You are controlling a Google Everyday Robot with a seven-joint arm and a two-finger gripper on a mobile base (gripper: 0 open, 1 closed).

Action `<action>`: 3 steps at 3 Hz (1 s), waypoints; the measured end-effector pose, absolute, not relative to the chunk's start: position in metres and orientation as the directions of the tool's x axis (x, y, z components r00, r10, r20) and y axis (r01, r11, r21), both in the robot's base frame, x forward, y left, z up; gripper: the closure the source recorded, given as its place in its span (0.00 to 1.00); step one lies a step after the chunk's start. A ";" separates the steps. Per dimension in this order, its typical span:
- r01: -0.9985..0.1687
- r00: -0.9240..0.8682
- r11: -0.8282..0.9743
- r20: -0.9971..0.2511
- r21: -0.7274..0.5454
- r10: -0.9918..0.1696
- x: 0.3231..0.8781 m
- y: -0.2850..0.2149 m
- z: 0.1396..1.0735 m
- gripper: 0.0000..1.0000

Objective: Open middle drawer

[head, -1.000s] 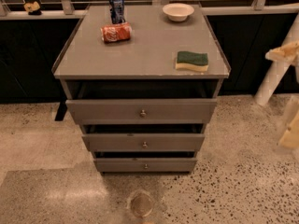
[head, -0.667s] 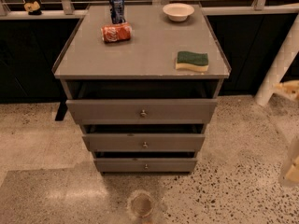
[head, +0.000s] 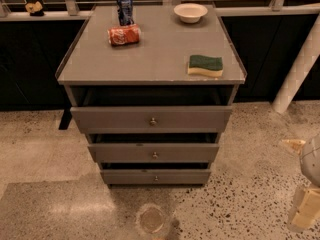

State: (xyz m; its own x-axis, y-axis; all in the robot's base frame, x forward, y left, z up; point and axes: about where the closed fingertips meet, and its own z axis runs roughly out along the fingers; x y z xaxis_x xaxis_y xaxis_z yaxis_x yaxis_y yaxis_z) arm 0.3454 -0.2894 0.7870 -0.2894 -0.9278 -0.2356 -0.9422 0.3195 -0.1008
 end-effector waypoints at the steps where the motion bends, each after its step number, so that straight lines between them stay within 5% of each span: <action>1: -0.928 -0.355 0.370 -0.191 -0.045 -0.915 0.350 -0.307 0.730 0.00; 3: -0.904 -0.426 0.426 -0.173 0.036 -0.888 0.358 -0.322 0.675 0.00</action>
Offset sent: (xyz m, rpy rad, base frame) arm 0.0283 -0.0522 -0.1648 0.0023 0.2265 -0.1884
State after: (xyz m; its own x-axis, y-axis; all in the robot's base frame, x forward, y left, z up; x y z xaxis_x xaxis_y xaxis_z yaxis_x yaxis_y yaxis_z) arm 0.3582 -0.3223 0.6754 -0.4257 -0.8883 -0.1725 -0.9039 0.4262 0.0363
